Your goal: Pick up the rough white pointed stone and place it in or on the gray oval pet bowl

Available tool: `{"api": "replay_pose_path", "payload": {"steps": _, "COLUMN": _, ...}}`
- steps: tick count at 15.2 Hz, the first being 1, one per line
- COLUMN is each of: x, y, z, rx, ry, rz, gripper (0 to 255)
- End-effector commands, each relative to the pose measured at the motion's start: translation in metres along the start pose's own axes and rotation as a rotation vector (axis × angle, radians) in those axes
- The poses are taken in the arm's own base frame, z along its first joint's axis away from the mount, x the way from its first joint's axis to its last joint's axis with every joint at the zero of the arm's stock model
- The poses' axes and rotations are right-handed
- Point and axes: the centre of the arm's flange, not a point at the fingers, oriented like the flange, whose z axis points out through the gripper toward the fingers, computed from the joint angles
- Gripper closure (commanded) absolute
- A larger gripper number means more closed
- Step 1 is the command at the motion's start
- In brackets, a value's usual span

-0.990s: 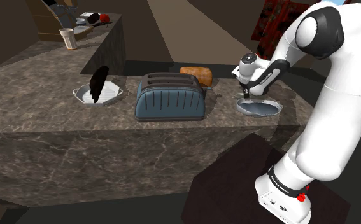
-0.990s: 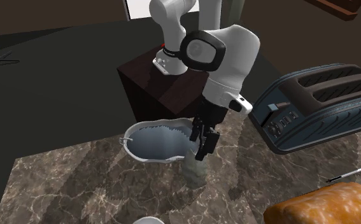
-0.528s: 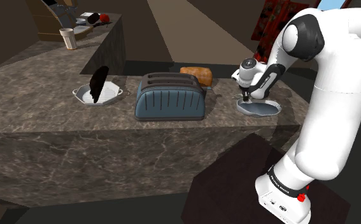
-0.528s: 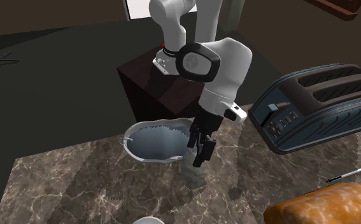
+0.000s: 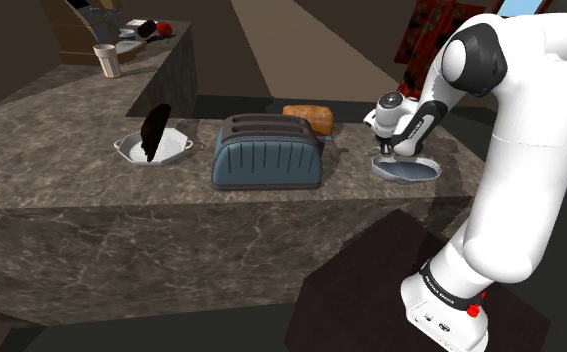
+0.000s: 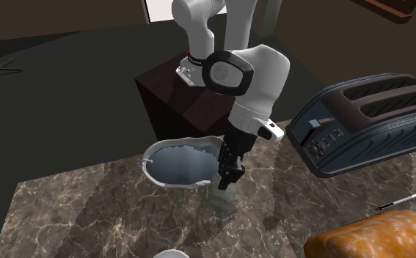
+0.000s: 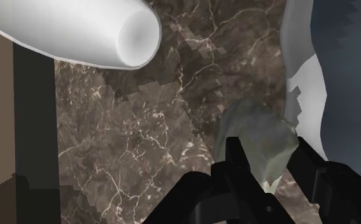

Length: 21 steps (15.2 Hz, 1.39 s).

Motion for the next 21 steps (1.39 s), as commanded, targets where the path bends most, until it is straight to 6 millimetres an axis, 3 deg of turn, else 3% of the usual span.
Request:
{"api": "replay_pose_path", "payload": {"steps": 1, "x": 0.0, "y": 0.0, "z": 0.0, "rx": 0.0, "ry": 0.0, "rz": 0.0, "gripper": 255}}
{"api": "replay_pose_path", "payload": {"steps": 8, "x": 0.0, "y": 0.0, "z": 0.0, "rx": 0.0, "ry": 0.0, "rz": 0.0, "gripper": 255}}
{"api": "replay_pose_path", "payload": {"steps": 21, "x": -0.023, "y": 0.033, "z": -0.056, "rx": 0.0, "ry": 0.0, "rz": 0.0, "gripper": 255}}
